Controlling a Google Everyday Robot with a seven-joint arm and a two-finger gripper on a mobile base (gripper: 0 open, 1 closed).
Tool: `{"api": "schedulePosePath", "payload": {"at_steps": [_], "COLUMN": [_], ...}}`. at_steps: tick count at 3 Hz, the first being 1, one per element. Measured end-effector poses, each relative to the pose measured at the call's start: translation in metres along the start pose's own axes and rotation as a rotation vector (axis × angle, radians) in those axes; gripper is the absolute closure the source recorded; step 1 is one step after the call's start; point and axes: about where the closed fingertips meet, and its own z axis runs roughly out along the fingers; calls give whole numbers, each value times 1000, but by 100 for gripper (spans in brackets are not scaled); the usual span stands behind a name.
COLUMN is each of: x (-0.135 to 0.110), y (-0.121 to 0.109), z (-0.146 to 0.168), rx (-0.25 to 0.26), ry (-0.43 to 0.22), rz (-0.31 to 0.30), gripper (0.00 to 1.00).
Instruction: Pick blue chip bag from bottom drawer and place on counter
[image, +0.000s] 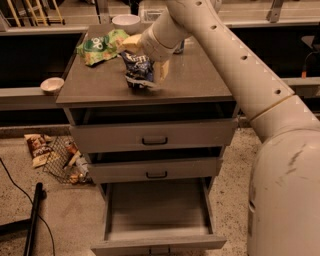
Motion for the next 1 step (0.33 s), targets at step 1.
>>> {"api": "schedulePosePath", "payload": {"at_steps": [1], "x": [12], "y": [-1], "z": [-7], "rx": [16], "ry": [18], "rz": [16], "gripper": [0]}}
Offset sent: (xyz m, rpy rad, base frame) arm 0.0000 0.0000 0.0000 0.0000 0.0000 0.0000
